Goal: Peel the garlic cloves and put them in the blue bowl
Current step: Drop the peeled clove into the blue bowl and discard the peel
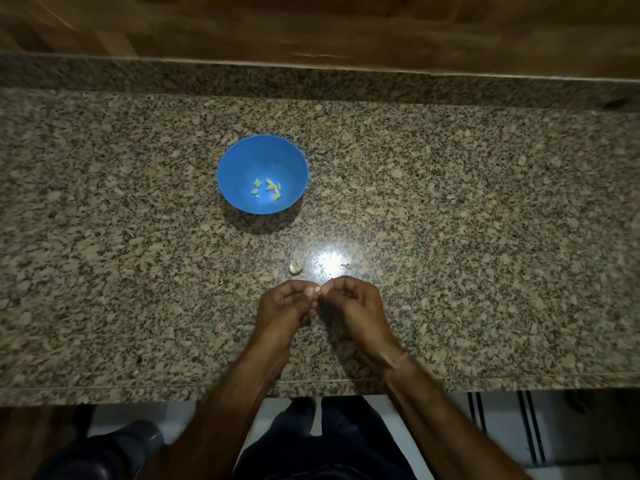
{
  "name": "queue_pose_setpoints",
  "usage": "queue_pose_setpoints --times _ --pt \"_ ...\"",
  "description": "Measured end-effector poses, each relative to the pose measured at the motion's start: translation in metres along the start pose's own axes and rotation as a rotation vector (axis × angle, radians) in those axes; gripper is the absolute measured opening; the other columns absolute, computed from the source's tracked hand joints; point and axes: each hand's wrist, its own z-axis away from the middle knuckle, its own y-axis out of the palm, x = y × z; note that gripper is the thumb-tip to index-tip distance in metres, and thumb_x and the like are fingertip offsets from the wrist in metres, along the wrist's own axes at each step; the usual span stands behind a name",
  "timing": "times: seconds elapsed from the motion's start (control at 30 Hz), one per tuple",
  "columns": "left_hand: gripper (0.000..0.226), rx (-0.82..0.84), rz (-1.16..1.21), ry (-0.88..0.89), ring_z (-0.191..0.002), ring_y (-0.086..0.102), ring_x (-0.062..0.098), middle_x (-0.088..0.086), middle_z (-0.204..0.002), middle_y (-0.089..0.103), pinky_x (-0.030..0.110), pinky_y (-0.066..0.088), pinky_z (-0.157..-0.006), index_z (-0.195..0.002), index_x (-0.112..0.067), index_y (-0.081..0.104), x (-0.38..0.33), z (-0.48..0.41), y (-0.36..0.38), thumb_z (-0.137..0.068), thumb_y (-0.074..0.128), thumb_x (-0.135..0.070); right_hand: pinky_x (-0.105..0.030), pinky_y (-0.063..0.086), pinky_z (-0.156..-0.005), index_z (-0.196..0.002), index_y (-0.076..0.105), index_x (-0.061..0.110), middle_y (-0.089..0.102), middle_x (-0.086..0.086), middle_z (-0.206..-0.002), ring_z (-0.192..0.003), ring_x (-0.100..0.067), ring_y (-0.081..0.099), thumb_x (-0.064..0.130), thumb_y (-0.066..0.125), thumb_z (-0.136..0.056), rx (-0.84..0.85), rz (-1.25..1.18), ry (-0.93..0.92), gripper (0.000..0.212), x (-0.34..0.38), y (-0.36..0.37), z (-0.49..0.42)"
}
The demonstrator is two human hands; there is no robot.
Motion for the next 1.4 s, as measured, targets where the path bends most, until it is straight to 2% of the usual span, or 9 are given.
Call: queue_pose_setpoints --times 0.1,0.27,0.4,0.5,0.77,0.97,1.17,1.3,1.4 --pt "0.010 -0.012 -0.059 0.077 -0.069 0.065 0.015 0.008 -0.080 0.075 0.032 0.054 -0.068 -0.097 -0.012 0.076 -0.003 0.003 0.001 -0.099 0.067 -0.008 -0.030 0.046 -0.063 -0.088 0.070 -0.002 0.063 -0.015 -0.072 -0.067 -0.023 0.056 -0.007 0.061 -0.096 0.007 -0.097 0.141 0.013 0.000 0.004 -0.004" --pt "0.010 0.052 0.031 -0.037 -0.070 0.063 0.015 0.006 -0.079 0.075 0.031 0.053 -0.070 -0.096 -0.011 0.076 -0.005 0.001 -0.002 -0.098 0.068 -0.006 -0.036 0.055 -0.074 -0.097 0.066 -0.010 0.069 -0.020 -0.086 -0.079 -0.027 0.065 0.001 0.064 -0.100 0.008 0.001 -0.050 0.011 -0.003 0.003 0.004" --pt "0.015 0.002 -0.270 0.204 -0.070 0.066 0.007 -0.007 -0.073 0.071 0.023 0.054 -0.061 -0.096 -0.016 0.073 -0.002 0.000 -0.002 -0.098 0.065 -0.003 -0.034 0.047 -0.069 -0.092 0.070 -0.002 0.064 -0.015 -0.079 -0.069 -0.021 0.057 -0.003 0.062 -0.099 0.004 -0.133 0.172 0.010 -0.005 0.006 -0.003" --pt "0.017 0.015 -0.256 0.172 -0.070 0.065 0.008 -0.006 -0.075 0.071 0.021 0.052 -0.061 -0.096 -0.015 0.070 -0.001 -0.002 0.003 -0.102 0.060 -0.003 -0.033 0.048 -0.071 -0.087 0.072 0.003 0.065 -0.014 -0.079 -0.067 -0.019 0.059 -0.004 0.060 -0.099 -0.006 -0.215 0.259 0.018 -0.007 0.008 -0.004" --pt "0.025 0.089 0.003 -0.027 -0.063 0.061 0.007 0.002 -0.073 0.070 0.022 0.047 -0.058 -0.100 -0.009 0.072 0.001 0.004 0.014 -0.110 0.049 -0.015 -0.034 0.052 -0.067 -0.104 0.066 -0.006 0.063 -0.019 -0.085 -0.075 -0.023 0.063 0.001 0.059 -0.101 0.011 -0.076 0.076 0.010 -0.004 0.012 0.004" --pt "0.030 0.063 -0.030 -0.034 -0.063 0.058 0.005 -0.003 -0.068 0.067 0.026 0.045 -0.060 -0.097 -0.011 0.073 -0.001 0.005 0.017 -0.111 0.048 -0.020 -0.031 0.053 -0.067 -0.097 0.063 0.004 0.064 -0.010 -0.087 -0.081 -0.020 0.062 0.012 0.053 -0.108 0.038 0.119 0.046 0.017 -0.002 0.010 0.005" --pt "0.027 0.011 -0.268 0.125 -0.059 0.053 0.000 -0.014 -0.065 0.060 0.019 0.041 -0.055 -0.099 -0.012 0.068 -0.001 0.006 0.016 -0.111 0.048 -0.026 -0.033 0.048 -0.075 -0.104 0.060 -0.008 0.062 -0.011 -0.088 -0.084 -0.019 0.058 0.021 0.051 -0.111 0.031 0.157 0.059 0.032 -0.004 0.012 0.005" --pt "0.015 0.035 -0.316 0.201 -0.076 0.063 0.006 -0.009 -0.081 0.071 0.021 0.048 -0.066 -0.097 -0.017 0.068 -0.001 0.006 0.015 -0.106 0.057 -0.014 -0.024 0.043 -0.061 -0.085 0.060 0.004 0.055 -0.001 -0.067 -0.067 -0.012 0.050 0.007 0.049 -0.107 -0.020 0.102 0.130 0.025 -0.005 0.011 0.002" --pt "0.014 0.033 -0.282 0.200 -0.091 0.068 0.017 0.003 -0.095 0.074 0.031 0.056 -0.075 -0.099 -0.019 0.070 -0.002 0.004 0.016 -0.102 0.061 -0.009 -0.027 0.050 -0.067 -0.092 0.063 0.001 0.067 -0.003 -0.070 -0.071 -0.014 0.062 0.006 0.048 -0.108 -0.037 0.081 0.129 0.023 -0.006 0.012 0.002"
